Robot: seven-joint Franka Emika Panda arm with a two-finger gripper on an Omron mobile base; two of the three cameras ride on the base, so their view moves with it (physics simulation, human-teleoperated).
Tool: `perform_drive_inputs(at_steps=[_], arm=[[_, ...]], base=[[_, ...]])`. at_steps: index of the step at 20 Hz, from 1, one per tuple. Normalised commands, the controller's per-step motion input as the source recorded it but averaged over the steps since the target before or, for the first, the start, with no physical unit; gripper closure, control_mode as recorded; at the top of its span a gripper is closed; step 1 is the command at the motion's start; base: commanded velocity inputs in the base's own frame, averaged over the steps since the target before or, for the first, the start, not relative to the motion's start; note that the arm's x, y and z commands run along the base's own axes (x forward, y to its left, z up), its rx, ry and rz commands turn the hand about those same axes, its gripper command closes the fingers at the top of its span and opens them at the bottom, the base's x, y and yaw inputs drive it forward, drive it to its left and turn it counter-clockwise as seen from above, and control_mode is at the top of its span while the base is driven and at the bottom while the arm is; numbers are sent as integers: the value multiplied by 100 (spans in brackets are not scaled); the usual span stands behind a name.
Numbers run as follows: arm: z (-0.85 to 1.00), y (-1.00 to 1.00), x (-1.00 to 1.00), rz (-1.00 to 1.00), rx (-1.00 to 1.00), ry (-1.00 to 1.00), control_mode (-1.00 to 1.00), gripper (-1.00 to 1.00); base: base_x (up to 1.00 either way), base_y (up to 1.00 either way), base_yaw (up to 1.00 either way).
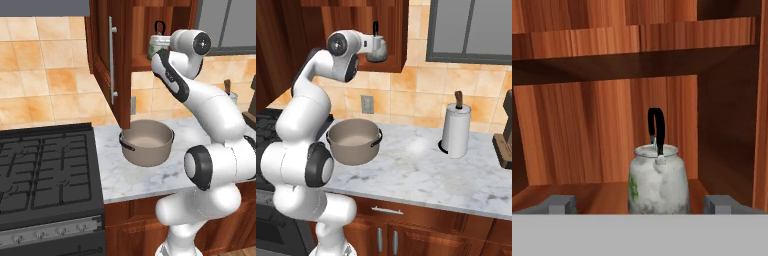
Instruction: Pick the kettle from the cabinet and place it on a stove burner. Then pick the pot from the counter and place it on another stove burner. Finally, turn both burners on.
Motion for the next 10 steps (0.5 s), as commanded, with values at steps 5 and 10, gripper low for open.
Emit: perform_drive_inputs(at_steps=[5,10], arm=[[0,0,23,0,0,0,-100,-100],[0,-2,17,0,0,1,-100,-100]], base=[[0,0,0],[0,0,0]])
